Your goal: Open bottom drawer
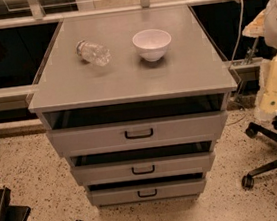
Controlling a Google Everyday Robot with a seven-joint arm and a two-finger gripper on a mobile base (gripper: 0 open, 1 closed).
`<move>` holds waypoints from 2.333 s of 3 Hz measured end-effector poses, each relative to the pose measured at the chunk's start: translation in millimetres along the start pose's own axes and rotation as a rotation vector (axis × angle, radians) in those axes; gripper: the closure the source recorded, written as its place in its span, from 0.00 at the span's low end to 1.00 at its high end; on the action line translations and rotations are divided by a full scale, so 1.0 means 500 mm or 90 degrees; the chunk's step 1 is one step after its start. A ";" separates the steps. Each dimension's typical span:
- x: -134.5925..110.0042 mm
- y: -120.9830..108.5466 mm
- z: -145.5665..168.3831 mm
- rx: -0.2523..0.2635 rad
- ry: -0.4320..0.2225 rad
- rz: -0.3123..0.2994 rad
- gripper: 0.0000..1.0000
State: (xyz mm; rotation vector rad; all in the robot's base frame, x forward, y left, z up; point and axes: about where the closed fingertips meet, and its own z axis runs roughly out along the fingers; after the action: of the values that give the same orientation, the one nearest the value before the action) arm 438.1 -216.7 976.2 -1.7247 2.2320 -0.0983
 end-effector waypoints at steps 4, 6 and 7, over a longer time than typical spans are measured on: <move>0.031 0.166 0.355 -0.121 -0.239 0.154 0.00; -0.025 0.204 0.609 -0.193 -0.384 0.271 0.19; -0.024 0.204 0.609 -0.193 -0.384 0.271 0.42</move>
Offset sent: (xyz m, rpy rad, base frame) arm -0.0076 -0.0062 -0.0532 0.2101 -0.1649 -0.0618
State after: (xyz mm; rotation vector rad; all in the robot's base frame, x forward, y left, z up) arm 434.2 -135.5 665.5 -1.1396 2.1376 0.7815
